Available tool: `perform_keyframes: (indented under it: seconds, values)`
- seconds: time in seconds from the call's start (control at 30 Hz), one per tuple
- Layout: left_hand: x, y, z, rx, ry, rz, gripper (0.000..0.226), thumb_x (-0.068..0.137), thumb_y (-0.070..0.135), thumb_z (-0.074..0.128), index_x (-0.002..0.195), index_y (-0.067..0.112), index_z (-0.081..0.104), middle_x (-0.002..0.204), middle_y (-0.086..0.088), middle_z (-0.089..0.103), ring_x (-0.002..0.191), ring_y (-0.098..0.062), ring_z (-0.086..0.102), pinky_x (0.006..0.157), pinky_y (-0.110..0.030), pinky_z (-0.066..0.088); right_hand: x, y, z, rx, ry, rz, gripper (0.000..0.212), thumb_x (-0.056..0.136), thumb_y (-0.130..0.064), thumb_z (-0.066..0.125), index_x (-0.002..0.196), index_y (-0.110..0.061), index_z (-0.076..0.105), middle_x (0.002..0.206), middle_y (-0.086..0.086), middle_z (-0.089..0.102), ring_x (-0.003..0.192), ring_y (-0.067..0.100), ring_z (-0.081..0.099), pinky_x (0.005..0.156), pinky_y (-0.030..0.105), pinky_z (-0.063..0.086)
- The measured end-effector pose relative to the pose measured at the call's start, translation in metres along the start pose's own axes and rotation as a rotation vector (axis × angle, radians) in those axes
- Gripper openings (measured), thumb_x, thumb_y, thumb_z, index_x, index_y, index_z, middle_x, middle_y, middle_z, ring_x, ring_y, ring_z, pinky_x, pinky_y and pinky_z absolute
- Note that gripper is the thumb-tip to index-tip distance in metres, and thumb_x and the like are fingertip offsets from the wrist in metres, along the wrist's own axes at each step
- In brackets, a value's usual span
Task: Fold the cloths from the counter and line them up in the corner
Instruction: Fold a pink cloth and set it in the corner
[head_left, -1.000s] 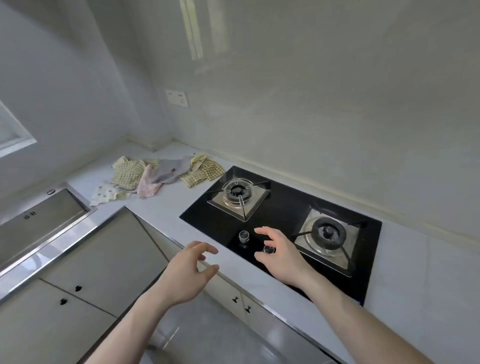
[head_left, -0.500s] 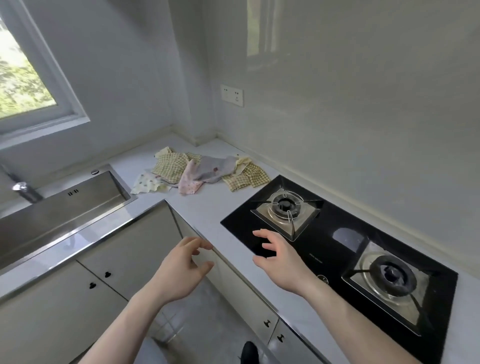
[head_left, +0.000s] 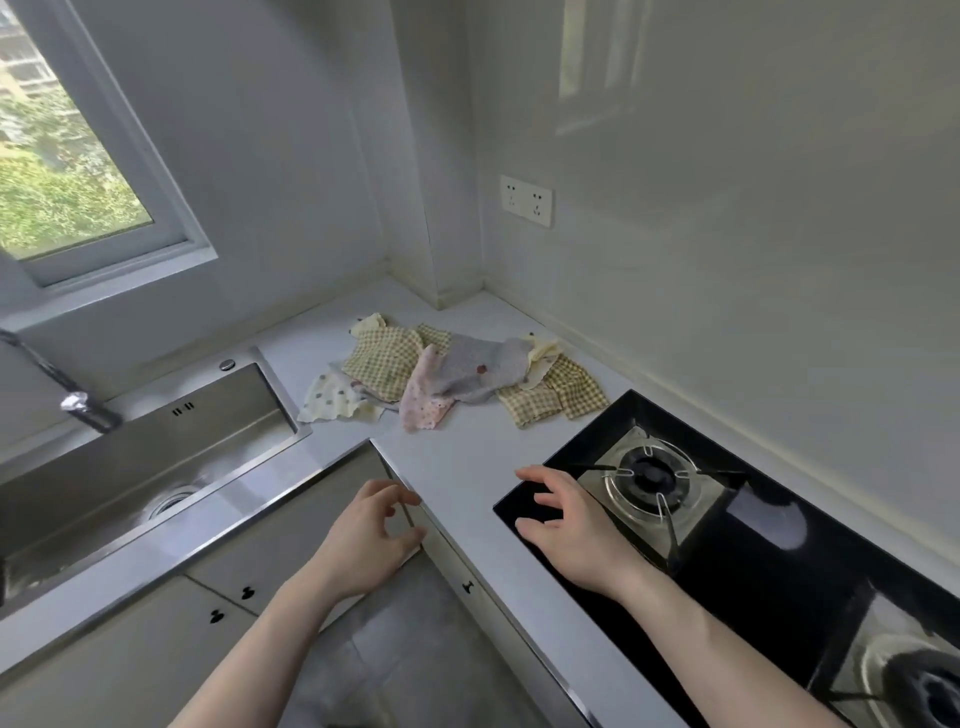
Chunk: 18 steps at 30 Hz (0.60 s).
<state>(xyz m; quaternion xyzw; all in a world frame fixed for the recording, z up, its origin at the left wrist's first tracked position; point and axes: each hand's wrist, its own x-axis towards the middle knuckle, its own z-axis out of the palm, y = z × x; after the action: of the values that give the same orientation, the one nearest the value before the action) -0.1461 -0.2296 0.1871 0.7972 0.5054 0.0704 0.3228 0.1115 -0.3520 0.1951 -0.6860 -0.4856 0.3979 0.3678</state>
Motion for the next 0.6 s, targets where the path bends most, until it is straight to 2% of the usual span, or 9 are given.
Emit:
perform_keyframes:
  seconds: [0.1, 0.23, 0.3, 0.4, 0.5, 0.6]
  values:
    - [0.037, -0.016, -0.003, 0.045, -0.066, -0.016, 0.037, 0.091, 0.039, 0.072, 0.126, 0.035, 0.061, 0.142, 0.012, 0.044, 0.113, -0.009, 0.055, 0.097, -0.022, 0.043, 0.022, -0.002, 0.000, -0.013, 0.008, 0.016, 0.053, 0.094, -0.020, 0.067, 0.143, -0.035, 0.051, 0.145, -0.020, 0.042, 0.131, 0.005, 0.048, 0.103, 0.027, 0.050]
    - [0.103, -0.041, -0.009, 0.135, -0.165, -0.015, 0.051, 0.092, 0.042, 0.070, 0.139, 0.028, 0.058, 0.156, 0.004, 0.034, 0.112, -0.011, 0.056, 0.106, -0.029, 0.043, 0.047, -0.005, 0.006, -0.017, 0.046, 0.046, 0.050, 0.094, -0.021, 0.067, 0.140, -0.035, 0.053, 0.144, -0.022, 0.043, 0.129, 0.003, 0.049, 0.103, 0.027, 0.049]
    - [0.142, -0.052, -0.010, 0.197, -0.219, -0.010, 0.056, 0.092, 0.042, 0.070, 0.143, 0.025, 0.055, 0.162, -0.001, 0.028, 0.124, -0.017, 0.056, 0.111, -0.032, 0.041, 0.059, -0.005, 0.010, -0.016, 0.077, 0.069, 0.049, 0.095, -0.021, 0.067, 0.140, -0.035, 0.053, 0.144, -0.021, 0.044, 0.128, 0.002, 0.049, 0.103, 0.025, 0.048]
    - [0.201, -0.070, -0.005, 0.345, -0.308, 0.013, 0.065, 0.092, 0.044, 0.069, 0.150, 0.022, 0.049, 0.167, -0.006, 0.019, 0.147, -0.030, 0.038, 0.118, -0.036, 0.035, 0.082, -0.005, 0.020, -0.041, 0.132, 0.123, 0.049, 0.094, -0.024, 0.067, 0.140, -0.037, 0.053, 0.146, -0.022, 0.042, 0.128, 0.001, 0.049, 0.105, 0.026, 0.049]
    - [0.254, -0.085, 0.002, 0.446, -0.427, 0.037, 0.072, 0.090, 0.045, 0.067, 0.155, 0.029, 0.042, 0.169, -0.008, 0.013, 0.151, -0.035, 0.029, 0.119, -0.042, 0.034, 0.106, -0.010, 0.036, -0.055, 0.186, 0.182, 0.048, 0.095, -0.027, 0.065, 0.139, -0.040, 0.051, 0.145, -0.024, 0.041, 0.129, 0.000, 0.049, 0.101, 0.023, 0.049]
    - [0.296, -0.096, 0.012, 0.469, -0.515, 0.072, 0.076, 0.089, 0.044, 0.064, 0.158, 0.039, 0.034, 0.169, -0.008, 0.012, 0.154, -0.035, 0.020, 0.121, -0.046, 0.033, 0.126, -0.019, 0.057, -0.037, 0.238, 0.235, 0.046, 0.095, -0.027, 0.063, 0.137, -0.043, 0.051, 0.145, -0.025, 0.040, 0.129, -0.002, 0.048, 0.091, 0.017, 0.052]
